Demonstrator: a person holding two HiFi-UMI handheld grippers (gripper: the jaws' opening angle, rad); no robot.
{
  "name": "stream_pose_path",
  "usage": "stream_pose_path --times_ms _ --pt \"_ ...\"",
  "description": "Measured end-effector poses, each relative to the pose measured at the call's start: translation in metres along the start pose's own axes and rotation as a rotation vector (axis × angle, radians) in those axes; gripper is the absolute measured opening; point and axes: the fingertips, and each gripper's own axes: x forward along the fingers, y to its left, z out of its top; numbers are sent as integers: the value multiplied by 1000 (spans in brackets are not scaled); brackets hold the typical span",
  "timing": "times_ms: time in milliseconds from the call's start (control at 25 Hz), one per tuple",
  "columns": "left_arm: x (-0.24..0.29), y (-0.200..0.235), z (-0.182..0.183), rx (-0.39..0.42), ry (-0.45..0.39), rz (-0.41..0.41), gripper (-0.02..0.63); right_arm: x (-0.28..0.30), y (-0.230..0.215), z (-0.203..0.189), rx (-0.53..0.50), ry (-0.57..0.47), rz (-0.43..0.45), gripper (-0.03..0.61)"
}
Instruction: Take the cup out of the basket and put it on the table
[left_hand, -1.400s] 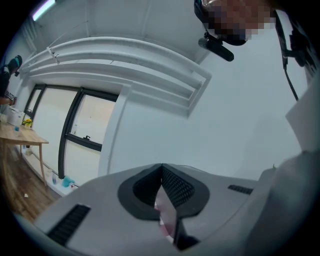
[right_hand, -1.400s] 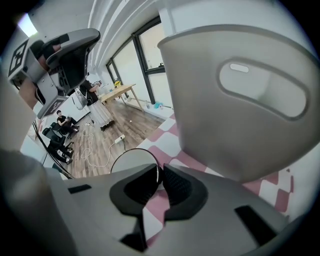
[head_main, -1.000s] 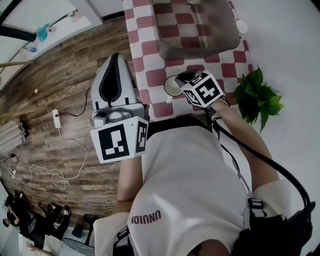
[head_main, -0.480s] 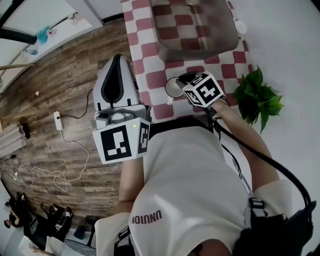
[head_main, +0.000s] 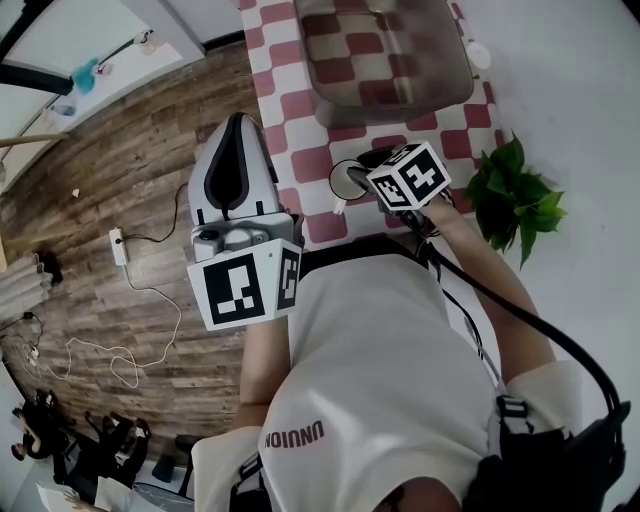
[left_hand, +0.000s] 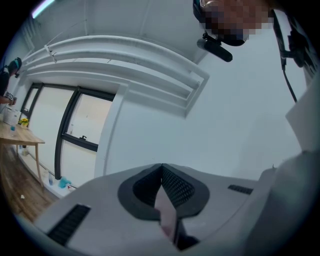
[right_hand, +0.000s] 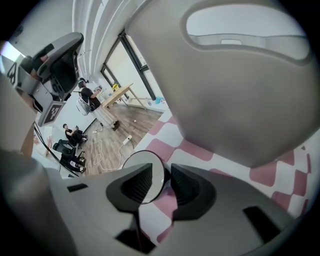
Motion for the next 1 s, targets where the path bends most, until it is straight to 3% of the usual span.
stream_pose_path --times_ms 280,440,560,1000 --pt "4 2 2 5 -7 0 12 -29 4 14 -10 -73 -7 120" --pt "6 2 4 8 -12 -5 12 -58 11 38 -11 -181 -2 115" --pt "7 1 5 11 -15 -10 12 -84 18 58 -46 -285 -24 34" --pt "8 -1 4 10 -14 -15 12 -168 32 115 -103 -615 -142 15"
